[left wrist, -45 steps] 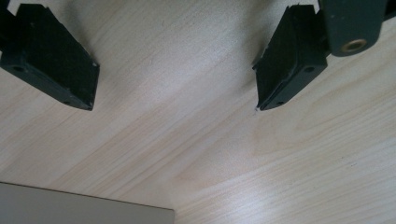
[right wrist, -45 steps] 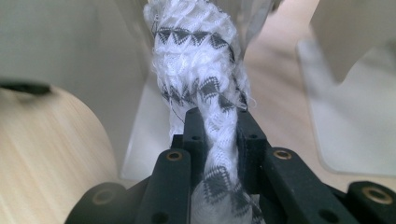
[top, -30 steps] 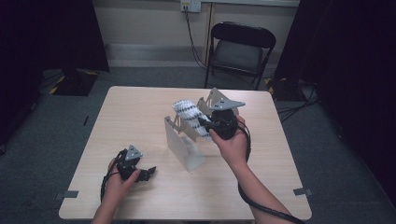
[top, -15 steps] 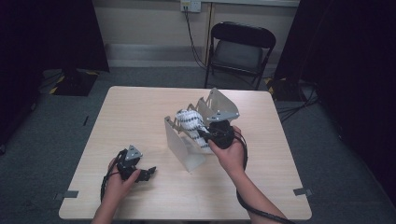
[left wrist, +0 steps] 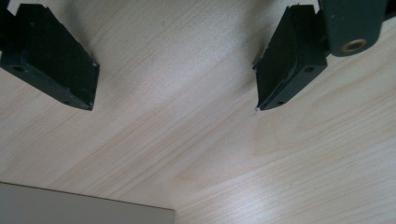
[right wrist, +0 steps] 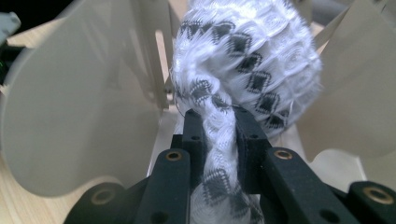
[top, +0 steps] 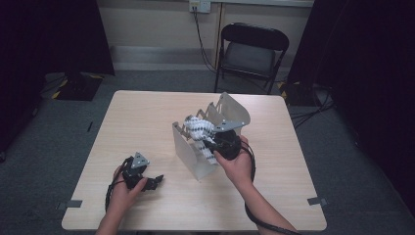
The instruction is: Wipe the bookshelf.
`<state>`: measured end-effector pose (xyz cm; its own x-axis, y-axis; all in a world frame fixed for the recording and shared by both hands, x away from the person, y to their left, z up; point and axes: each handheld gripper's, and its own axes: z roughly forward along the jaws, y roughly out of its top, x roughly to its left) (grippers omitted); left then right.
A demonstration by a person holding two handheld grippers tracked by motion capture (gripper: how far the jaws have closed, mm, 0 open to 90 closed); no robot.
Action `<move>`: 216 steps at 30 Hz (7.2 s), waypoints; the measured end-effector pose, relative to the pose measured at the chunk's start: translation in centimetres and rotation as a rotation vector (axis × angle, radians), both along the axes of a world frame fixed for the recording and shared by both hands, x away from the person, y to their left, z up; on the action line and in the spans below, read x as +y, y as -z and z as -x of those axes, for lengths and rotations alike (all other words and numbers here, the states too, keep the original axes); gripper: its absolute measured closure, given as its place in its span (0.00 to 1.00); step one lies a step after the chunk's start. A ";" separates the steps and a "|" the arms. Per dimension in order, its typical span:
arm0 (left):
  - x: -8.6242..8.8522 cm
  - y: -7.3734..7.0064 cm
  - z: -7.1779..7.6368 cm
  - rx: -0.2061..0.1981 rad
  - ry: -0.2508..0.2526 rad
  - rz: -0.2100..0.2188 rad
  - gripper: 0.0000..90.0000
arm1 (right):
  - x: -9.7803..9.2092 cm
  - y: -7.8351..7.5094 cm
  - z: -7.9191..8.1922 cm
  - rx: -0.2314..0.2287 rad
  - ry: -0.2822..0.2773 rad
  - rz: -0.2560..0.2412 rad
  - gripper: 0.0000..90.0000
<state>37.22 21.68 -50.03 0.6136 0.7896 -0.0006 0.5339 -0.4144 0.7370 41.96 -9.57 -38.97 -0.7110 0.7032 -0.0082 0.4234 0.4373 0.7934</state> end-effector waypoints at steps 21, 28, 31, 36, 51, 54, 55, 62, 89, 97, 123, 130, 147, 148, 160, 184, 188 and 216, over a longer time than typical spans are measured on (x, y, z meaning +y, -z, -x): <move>0.0 0.0 0.0 0.001 0.000 0.001 0.15 | -0.5 7.7 0.4 0.149 0.014 0.039 0.86; 0.0 0.0 0.0 0.000 0.000 0.000 0.15 | -0.7 8.2 0.6 0.166 0.015 0.037 0.86; 0.0 0.0 0.0 -0.001 0.000 0.000 0.15 | -0.8 8.2 0.7 0.167 0.011 0.032 0.86; 0.0 0.0 0.0 -0.001 0.000 -0.001 0.15 | -0.8 6.6 1.1 0.139 0.002 0.000 0.86; 0.0 0.0 0.0 0.001 0.000 0.002 0.15 | 0.8 2.5 -0.4 0.016 0.026 -0.015 0.86; 0.0 0.0 0.0 0.001 0.000 0.002 0.15 | 0.7 4.4 -0.3 0.053 0.030 0.011 0.86; 0.0 0.0 0.0 0.001 0.000 0.002 0.15 | 0.5 5.0 -0.3 0.066 0.033 0.013 0.86; 0.0 0.0 0.0 0.001 0.000 0.002 0.15 | -0.7 7.3 -0.1 0.113 0.046 0.032 0.86; 0.0 0.0 0.0 -0.001 -0.001 -0.001 0.15 | -8.2 8.2 2.5 0.131 0.121 0.058 0.73; 0.0 0.0 0.0 -0.001 -0.001 -0.001 0.15 | -7.5 7.7 1.9 0.085 0.093 0.030 0.57; 0.0 0.0 0.0 0.000 -0.001 0.000 0.15 | -5.8 -1.3 -1.6 0.000 0.122 -0.056 0.86; 0.0 0.0 0.0 0.000 -0.001 0.000 0.15 | -3.3 -1.8 -1.6 -0.008 0.053 -0.047 0.86; 0.0 0.0 0.0 0.000 -0.001 0.000 0.15 | -3.5 3.0 -1.8 0.073 0.003 -0.007 0.86; 0.0 0.0 0.0 0.000 -0.001 0.000 0.15 | -3.5 3.3 -1.9 0.078 0.005 -0.004 0.86; 0.0 0.0 0.0 0.001 -0.001 0.002 0.15 | -4.0 7.6 -2.0 0.141 0.022 0.039 0.83; 0.0 0.0 0.0 0.000 -0.002 0.000 0.15 | -7.3 8.2 0.0 0.143 0.080 0.068 0.85; 0.0 0.0 0.0 0.000 -0.002 0.000 0.15 | -6.9 5.6 -0.5 0.107 0.065 0.026 0.85; 0.0 0.0 0.0 0.000 -0.001 0.000 0.15 | -3.2 2.1 -3.3 0.068 -0.039 0.033 0.85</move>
